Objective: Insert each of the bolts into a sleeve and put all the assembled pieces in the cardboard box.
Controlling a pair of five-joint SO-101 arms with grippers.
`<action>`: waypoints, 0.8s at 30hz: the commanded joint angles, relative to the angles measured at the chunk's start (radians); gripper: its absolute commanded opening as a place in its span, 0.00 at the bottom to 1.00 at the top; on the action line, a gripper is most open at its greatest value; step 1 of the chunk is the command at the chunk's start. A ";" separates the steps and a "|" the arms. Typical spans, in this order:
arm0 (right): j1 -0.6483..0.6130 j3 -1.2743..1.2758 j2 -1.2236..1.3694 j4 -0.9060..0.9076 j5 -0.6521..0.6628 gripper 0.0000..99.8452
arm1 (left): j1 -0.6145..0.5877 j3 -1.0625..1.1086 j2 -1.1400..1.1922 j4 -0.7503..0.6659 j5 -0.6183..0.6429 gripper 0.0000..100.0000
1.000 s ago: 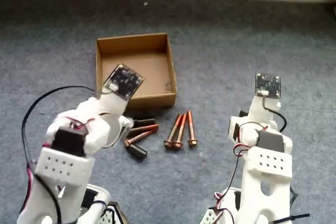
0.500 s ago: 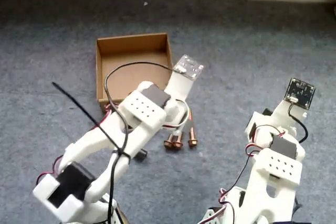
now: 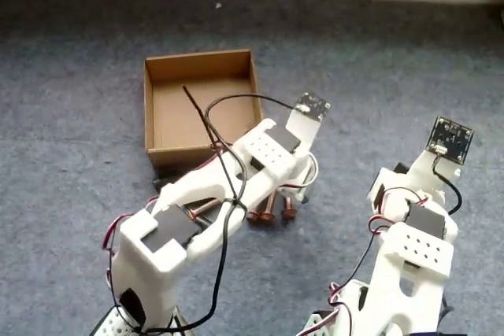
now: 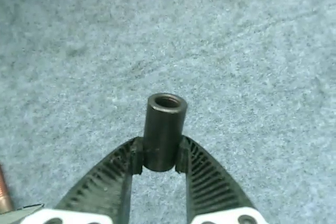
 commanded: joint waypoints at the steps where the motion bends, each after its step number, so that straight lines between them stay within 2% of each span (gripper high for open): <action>1: 0.005 -0.012 -0.030 -0.019 -0.003 0.01 | 0.013 -0.081 0.097 -0.006 0.009 0.27; 3: 0.005 -0.012 -0.031 -0.019 -0.002 0.01 | 0.008 -0.111 0.134 -0.003 0.009 0.24; 8: 0.004 -0.010 -0.031 -0.019 -0.002 0.01 | -0.001 -0.183 0.180 0.054 0.005 0.05; 10: 0.004 -0.010 -0.031 -0.018 -0.002 0.01 | -0.002 -0.200 0.197 0.068 0.005 0.00; 18: 0.004 -0.010 -0.031 -0.016 -0.002 0.01 | 0.001 -0.237 0.205 0.161 0.005 0.01; 24: 0.004 -0.010 -0.031 -0.016 -0.002 0.01 | 0.002 -0.188 0.038 0.186 0.006 0.01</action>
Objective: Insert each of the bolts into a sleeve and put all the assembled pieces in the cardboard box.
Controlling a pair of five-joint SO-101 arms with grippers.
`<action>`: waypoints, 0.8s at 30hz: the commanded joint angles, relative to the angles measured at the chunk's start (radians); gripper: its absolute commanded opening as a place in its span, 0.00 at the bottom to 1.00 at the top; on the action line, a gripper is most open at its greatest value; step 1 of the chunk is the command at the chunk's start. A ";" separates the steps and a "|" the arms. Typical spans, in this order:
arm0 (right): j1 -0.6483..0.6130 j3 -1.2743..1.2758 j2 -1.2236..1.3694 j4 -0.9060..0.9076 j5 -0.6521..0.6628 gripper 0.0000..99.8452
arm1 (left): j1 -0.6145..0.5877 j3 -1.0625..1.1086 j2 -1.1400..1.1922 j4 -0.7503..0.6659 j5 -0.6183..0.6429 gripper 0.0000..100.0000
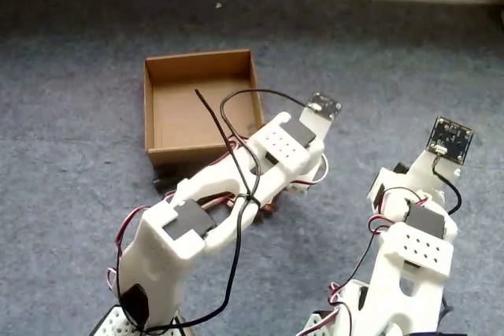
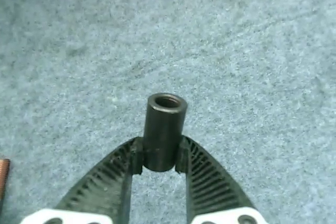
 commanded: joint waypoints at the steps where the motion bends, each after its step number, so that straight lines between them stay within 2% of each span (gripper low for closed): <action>1: 0.004 -0.012 -0.031 -0.016 -0.002 0.01 | -0.007 0.054 -0.154 0.021 0.002 0.01; 10: 0.004 -0.012 -0.031 -0.016 -0.002 0.01 | -0.073 0.392 -0.529 -0.127 -0.008 0.01; 11: 0.004 -0.012 -0.031 -0.016 -0.002 0.01 | -0.079 0.417 -0.561 -0.155 -0.046 0.01; 13: 0.004 -0.012 -0.031 -0.016 -0.002 0.01 | -0.081 0.458 -0.590 -0.204 -0.210 0.02; 16: 0.008 -0.012 -0.038 -0.016 -0.002 0.01 | -0.077 0.481 -0.588 -0.219 -0.450 0.11; 19: 0.012 -0.012 -0.039 -0.016 -0.002 0.01 | -0.081 0.483 -0.587 -0.215 -0.489 0.20; 24: 0.012 -0.012 -0.039 -0.016 -0.002 0.01 | -0.053 0.483 -0.561 -0.213 -0.485 0.21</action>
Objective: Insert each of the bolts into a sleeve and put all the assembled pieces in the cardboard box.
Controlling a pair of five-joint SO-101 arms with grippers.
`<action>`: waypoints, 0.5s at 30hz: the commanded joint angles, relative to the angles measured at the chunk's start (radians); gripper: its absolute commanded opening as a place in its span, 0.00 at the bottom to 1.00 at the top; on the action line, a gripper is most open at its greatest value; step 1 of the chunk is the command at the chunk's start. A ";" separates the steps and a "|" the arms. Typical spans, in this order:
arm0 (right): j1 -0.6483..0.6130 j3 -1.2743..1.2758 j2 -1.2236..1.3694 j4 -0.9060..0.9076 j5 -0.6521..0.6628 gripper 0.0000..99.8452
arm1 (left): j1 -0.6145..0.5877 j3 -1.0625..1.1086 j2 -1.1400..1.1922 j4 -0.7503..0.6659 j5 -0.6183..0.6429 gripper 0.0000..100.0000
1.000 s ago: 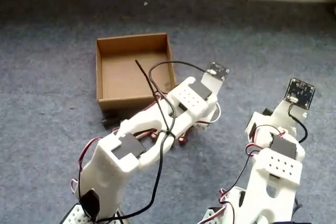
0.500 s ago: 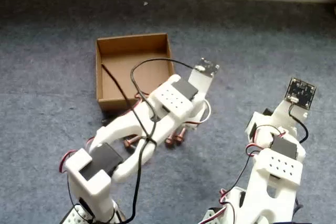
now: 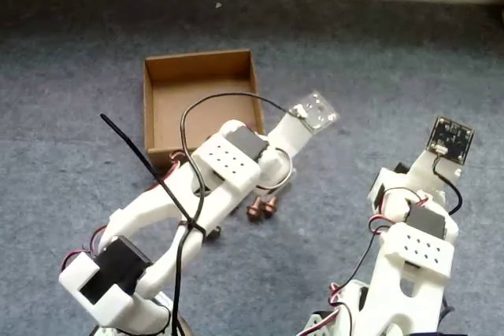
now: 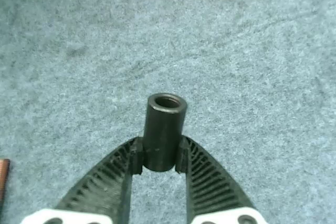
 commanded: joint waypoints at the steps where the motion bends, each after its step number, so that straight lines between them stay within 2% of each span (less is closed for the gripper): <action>1: 0.012 -0.012 -0.039 -0.016 -0.002 0.01 | 0.024 -0.013 0.008 -0.012 -0.009 0.21; 4: 0.012 -0.012 -0.039 -0.016 -0.002 0.01 | 0.028 -0.059 0.131 -0.026 0.058 0.21; 8: 0.012 -0.012 -0.039 -0.016 -0.002 0.01 | 0.007 -0.234 0.346 -0.003 0.107 0.21; 15: 0.012 -0.012 -0.039 -0.016 -0.002 0.01 | -0.018 -0.582 0.636 0.233 0.166 0.21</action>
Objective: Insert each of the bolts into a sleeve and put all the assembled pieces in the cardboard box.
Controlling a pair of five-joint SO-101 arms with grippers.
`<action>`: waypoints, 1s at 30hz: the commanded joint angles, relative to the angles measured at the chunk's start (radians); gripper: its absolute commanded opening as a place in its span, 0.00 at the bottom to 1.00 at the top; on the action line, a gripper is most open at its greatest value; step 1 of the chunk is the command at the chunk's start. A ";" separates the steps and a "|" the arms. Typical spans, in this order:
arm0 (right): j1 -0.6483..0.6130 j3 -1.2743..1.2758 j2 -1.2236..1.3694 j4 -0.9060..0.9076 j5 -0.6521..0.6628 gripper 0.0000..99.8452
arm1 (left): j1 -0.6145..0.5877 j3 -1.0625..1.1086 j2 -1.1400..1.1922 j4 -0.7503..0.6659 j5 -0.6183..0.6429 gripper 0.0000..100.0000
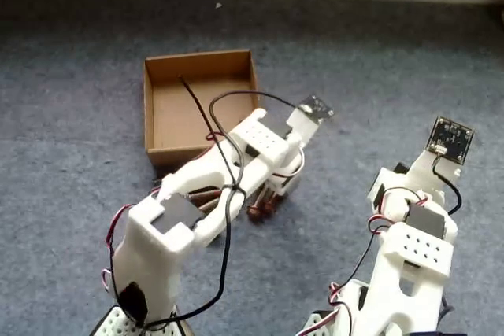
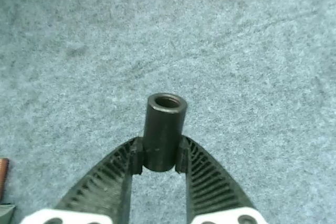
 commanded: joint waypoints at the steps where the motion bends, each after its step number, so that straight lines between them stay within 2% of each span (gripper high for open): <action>1: 0.012 -0.012 -0.039 -0.016 -0.002 0.01 | -0.005 -0.236 0.143 0.155 0.028 0.20; 7: 0.012 -0.012 -0.039 -0.016 -0.002 0.01 | 0.016 -0.403 0.265 0.261 0.021 0.01; 14: 0.012 -0.012 -0.039 -0.016 -0.002 0.01 | 0.016 -0.421 0.216 0.336 0.060 0.01; 20: 0.012 -0.012 -0.039 -0.016 -0.002 0.01 | 0.015 -0.265 -0.016 0.331 0.127 0.01; 23: 0.012 -0.012 -0.039 -0.016 -0.002 0.01 | 0.013 -0.124 -0.159 0.259 0.155 0.01; 30: 0.012 -0.012 -0.039 -0.016 -0.002 0.01 | 0.007 0.334 -0.527 -0.060 0.161 0.01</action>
